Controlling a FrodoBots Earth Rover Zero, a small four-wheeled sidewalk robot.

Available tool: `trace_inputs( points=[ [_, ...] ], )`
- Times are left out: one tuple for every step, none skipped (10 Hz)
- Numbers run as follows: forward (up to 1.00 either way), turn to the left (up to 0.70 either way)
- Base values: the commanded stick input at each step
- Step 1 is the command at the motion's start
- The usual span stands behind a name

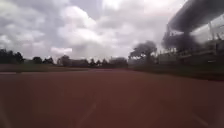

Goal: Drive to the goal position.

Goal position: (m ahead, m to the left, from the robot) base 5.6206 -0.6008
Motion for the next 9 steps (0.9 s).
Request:
trace_inputs(
  points=[
    [0.70, 0.00],
    [0.70, 0.00],
    [0.70, 0.00],
    [0.70, 0.00],
    [0.70, -0.05],
    [0.70, -0.21],
    [0.70, -0.35],
    [0.70, -0.35],
    [0.70, -0.35]
  ],
)
